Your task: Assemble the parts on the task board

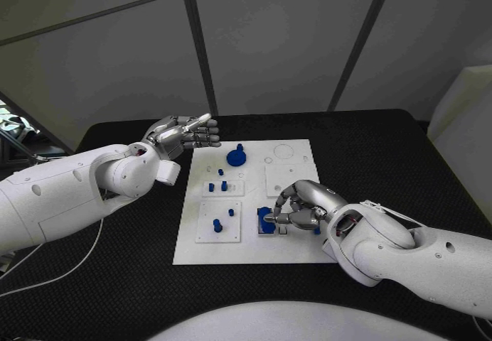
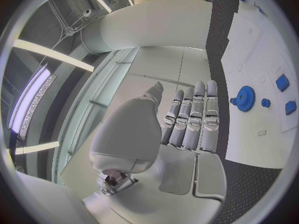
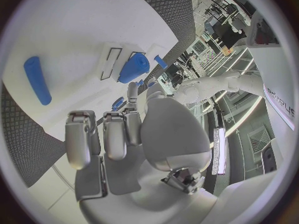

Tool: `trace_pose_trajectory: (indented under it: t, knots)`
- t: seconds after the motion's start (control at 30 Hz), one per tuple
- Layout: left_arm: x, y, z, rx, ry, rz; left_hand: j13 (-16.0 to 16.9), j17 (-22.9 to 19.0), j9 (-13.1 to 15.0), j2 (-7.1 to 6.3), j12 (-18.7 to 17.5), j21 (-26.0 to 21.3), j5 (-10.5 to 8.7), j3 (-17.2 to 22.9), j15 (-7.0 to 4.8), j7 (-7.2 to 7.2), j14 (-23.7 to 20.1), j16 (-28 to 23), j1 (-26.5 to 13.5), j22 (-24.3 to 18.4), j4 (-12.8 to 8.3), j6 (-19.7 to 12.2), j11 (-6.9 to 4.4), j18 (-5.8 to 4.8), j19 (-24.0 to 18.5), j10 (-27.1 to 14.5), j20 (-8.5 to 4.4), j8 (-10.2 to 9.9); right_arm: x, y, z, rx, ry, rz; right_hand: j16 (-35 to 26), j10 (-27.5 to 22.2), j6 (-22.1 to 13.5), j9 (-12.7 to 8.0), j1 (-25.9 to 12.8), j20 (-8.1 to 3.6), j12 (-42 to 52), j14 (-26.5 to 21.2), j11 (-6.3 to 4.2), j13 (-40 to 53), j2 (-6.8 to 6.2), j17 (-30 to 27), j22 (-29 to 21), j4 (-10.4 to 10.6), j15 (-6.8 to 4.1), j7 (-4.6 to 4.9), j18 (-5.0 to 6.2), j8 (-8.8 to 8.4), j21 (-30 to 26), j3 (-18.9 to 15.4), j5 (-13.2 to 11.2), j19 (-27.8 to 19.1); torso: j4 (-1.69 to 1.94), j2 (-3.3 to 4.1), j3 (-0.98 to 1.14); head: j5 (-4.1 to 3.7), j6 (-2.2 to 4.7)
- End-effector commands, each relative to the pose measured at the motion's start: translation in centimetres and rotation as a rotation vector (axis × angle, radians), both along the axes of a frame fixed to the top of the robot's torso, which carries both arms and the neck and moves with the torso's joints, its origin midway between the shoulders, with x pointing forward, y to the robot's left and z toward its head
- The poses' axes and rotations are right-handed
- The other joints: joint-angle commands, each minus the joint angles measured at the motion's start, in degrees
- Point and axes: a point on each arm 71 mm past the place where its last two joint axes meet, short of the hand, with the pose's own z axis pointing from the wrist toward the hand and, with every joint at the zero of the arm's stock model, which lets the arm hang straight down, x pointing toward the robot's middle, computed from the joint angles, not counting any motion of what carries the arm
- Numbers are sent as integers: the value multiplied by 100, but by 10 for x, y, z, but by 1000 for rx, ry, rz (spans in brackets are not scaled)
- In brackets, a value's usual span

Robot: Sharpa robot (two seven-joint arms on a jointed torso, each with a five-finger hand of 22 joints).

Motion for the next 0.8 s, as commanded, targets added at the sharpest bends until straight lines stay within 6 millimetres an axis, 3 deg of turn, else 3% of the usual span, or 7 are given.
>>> trace_pose_trajectory:
  t: [0.03,0.8]
  knots:
    - [0,-2,1,-3,-3,-15,-1,9,-5,12,21,-10,-5,-31,28,8,-17,-31,17,-5,-10,-45,7,-76,-16,-50,23,7,-4,2,-1,-17,30,55,22,182,29,13,138,-27,-1,508,8,644,26,1017,1471,-73,-21,-10,-111,-41,27,8,-73,543,2,5,0,6,-5]
    - [0,-2,0,-2,1,-17,-1,9,-5,12,21,-10,-5,-31,28,8,-17,-31,17,-5,-10,-45,7,-76,-16,-50,23,7,2,3,-8,-69,44,55,29,186,52,28,322,-31,-1,510,-2,656,137,1032,1478,-153,-27,-23,-115,-62,38,29,-139,552,13,8,-1,14,-9]
